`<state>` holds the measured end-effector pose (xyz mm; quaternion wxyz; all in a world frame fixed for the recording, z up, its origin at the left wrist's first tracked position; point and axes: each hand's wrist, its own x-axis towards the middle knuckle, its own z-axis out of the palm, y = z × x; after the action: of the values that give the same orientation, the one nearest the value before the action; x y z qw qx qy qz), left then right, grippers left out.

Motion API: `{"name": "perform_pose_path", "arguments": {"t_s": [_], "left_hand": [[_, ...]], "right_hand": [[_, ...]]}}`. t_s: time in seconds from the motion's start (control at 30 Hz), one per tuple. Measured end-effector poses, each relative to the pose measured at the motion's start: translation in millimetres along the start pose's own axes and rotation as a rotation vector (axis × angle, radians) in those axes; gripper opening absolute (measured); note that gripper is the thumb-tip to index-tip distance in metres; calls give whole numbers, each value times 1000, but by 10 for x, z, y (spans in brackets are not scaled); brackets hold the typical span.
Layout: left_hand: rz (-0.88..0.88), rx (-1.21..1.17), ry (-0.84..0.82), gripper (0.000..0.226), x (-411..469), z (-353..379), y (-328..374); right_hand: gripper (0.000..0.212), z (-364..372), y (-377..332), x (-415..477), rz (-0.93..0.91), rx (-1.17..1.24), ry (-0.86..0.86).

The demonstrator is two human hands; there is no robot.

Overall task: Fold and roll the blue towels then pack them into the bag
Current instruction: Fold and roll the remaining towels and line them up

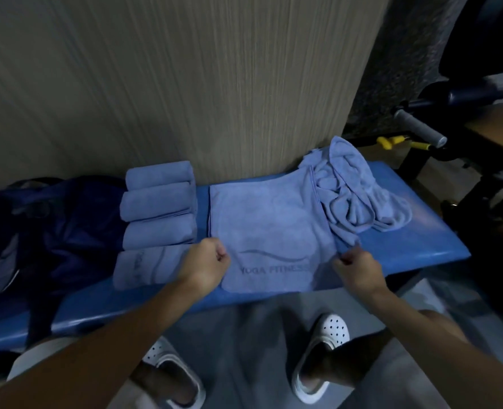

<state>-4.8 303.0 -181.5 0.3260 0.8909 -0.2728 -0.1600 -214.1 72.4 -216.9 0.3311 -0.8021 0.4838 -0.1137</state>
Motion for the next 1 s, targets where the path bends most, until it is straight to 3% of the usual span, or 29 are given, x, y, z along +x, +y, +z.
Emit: {"name": "perform_pose_path", "arguments": {"t_s": [0.13,0.27,0.37,0.57,0.73,0.87,1.0], "left_hand": [[-30,104,-23,15,-126,-67,135],[-217,145,-186,33,-291,-59,249],[-329,87,-252,33,-360,-24,262],[-476,-210,-161,17,-261,47,129],[-472,-432,-36,24,-230,30,229],[-471,-511,-14,28,-241,-14,323],[-509,-609,-6,25,-238,-56,370]], "right_hand": [[40,-24,-58,-37,9,-9,-17],[37,-13,-65,-66,58,-12,-52],[36,-1,-54,-74,107,-35,-94],[35,5,-93,-47,155,6,-92],[26,6,-122,-67,188,23,-135],[34,44,-85,-119,258,55,-103],[23,40,-31,-147,294,125,-77]]}}
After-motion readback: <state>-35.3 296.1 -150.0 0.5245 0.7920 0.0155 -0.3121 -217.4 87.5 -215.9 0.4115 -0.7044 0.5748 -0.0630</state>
